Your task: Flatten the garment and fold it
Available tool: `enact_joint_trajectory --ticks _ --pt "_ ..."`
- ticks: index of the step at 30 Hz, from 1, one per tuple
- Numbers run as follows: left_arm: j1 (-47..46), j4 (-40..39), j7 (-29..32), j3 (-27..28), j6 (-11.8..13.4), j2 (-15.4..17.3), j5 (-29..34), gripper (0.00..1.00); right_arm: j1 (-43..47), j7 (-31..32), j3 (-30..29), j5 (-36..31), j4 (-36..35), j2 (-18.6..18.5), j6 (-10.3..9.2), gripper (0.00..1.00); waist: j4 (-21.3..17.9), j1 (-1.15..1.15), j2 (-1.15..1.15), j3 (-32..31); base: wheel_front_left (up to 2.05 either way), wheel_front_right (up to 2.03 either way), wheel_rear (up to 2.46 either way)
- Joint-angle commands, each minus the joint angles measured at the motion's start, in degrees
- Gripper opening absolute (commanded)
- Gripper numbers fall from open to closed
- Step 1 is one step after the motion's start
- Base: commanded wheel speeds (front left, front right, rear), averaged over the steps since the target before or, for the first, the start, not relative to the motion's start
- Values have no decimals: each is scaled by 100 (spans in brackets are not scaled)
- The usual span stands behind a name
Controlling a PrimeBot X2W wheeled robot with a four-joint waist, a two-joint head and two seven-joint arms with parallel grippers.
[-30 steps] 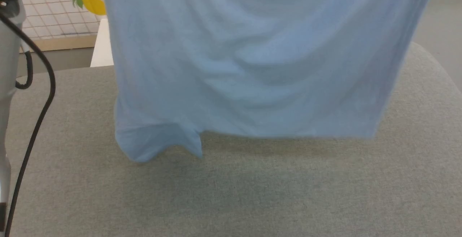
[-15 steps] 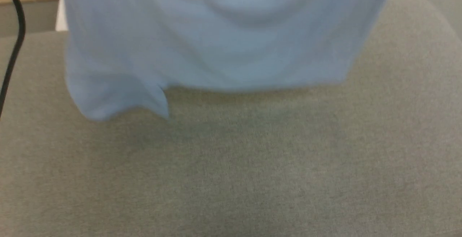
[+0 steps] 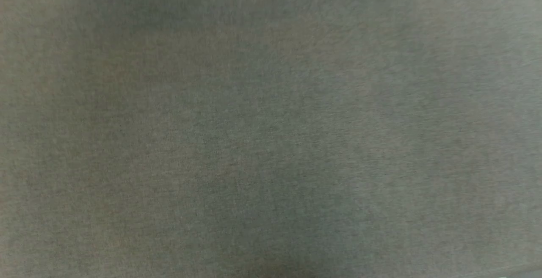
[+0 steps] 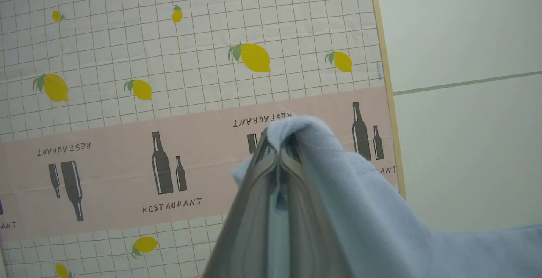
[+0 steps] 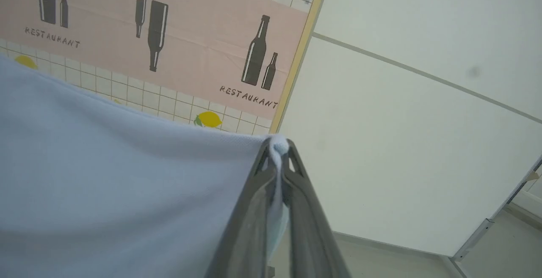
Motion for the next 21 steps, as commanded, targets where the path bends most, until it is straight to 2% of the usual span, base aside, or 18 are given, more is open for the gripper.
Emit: enact_joint_trajectory --ticks 1,8,13,21 --pt "-88 59 -172 6 -45 -12 19 0 -115 -165 24 -69 76 -56 -9 0 304 -1 0 667 0 0 0" --pt "239 296 -722 23 -262 48 -141 0 -147 -711 330 -79 480 -247 -9 0 508 -1 0 1223 0 0 0" --pt "732 244 -992 31 -395 61 -334 0 54 -941 728 213 542 -397 -9 0 603 -1 0 1318 0 0 0" --pt "1915 -497 -1063 47 -600 348 -700 0 1004 -1167 1234 1225 -228 -1019 -9 0 708 -1 0 1061 0 0 0"
